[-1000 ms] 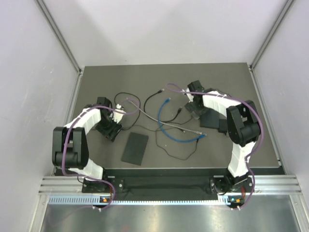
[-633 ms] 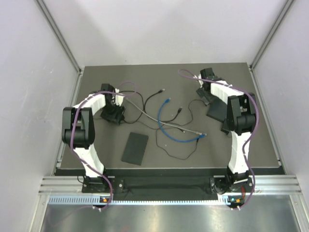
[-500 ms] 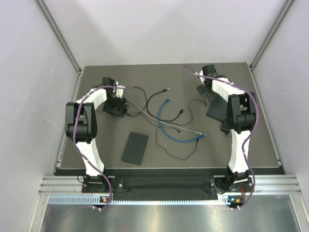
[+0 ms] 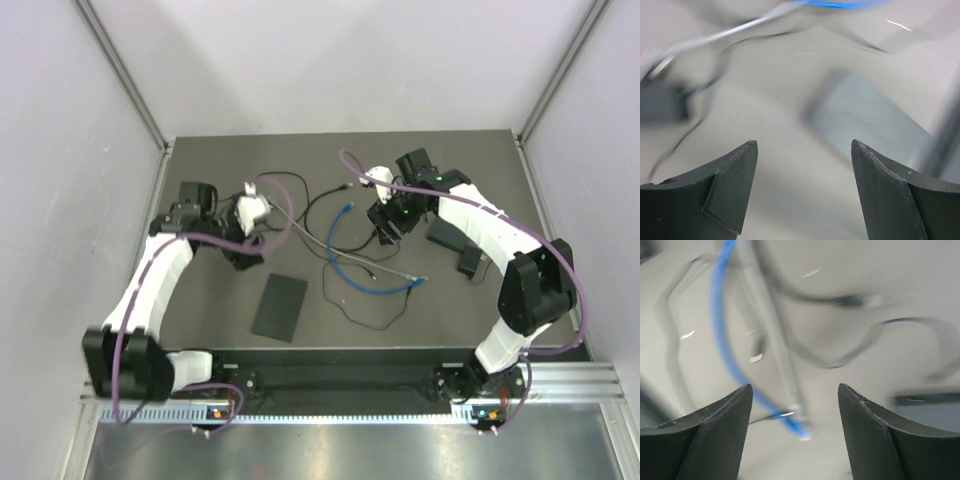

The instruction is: Insert the plug into the switch port

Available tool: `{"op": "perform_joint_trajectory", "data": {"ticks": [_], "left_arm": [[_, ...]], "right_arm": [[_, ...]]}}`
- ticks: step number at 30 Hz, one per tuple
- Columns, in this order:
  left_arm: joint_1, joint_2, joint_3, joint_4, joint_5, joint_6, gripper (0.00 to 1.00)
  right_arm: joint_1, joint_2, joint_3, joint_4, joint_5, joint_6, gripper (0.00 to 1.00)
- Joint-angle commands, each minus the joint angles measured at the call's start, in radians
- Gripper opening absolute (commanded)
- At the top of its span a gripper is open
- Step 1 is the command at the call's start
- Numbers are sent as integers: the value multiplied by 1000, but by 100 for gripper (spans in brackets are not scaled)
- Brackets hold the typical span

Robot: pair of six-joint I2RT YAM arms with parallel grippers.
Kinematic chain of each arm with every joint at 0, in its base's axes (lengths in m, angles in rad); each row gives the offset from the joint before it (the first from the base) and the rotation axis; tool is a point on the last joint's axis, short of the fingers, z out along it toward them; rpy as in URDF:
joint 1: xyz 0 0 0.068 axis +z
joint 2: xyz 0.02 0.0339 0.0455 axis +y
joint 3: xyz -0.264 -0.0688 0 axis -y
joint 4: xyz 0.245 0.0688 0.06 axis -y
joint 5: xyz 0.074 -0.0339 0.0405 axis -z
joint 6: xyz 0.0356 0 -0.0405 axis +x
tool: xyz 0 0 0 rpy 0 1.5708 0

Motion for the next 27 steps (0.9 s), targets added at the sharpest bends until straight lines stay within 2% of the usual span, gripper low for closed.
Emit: {"op": "perform_joint_trajectory", "data": {"ticks": [1,3,4,6,7,8,11,14,16,17,19,23,27], "left_arm": [[-143,-159,-147,-265,118,441,80],[-211,-213,-198,-294,103,545,81],[-281,-254,-244,-289,80,559,82],[-360,-278,-291,-269,51,562,82],[-433,-284,-304,-260,34,556,82],[-467,-282,-314,-228,-1,535,82],[-579,-267,-350,-145,-43,500,82],[-674,-230,-364,-96,-85,468,82],[-740,-191,-368,-62,-108,457,81],[-760,-175,-370,-53,-120,447,81],[-790,-141,-388,-28,-160,455,79],[-790,-115,-443,-7,-242,512,76],[-790,-130,-505,51,-273,518,75]], "right_arm": [[-14,-16,-76,-112,-287,24,68],[4,2,-95,-146,-412,27,58],[12,10,-119,-146,-445,32,54],[43,29,-139,-120,-473,38,51],[50,30,-160,-101,-479,44,48],[61,32,-171,-84,-493,62,42],[90,33,-207,-21,-534,105,41],[136,21,-225,34,-534,124,35],[150,-7,-263,135,-530,180,34],[161,-23,-280,170,-521,203,28],[166,-34,-320,266,-517,246,26],[201,-11,-326,328,-511,293,26],[250,19,-337,402,-511,339,19]]}}
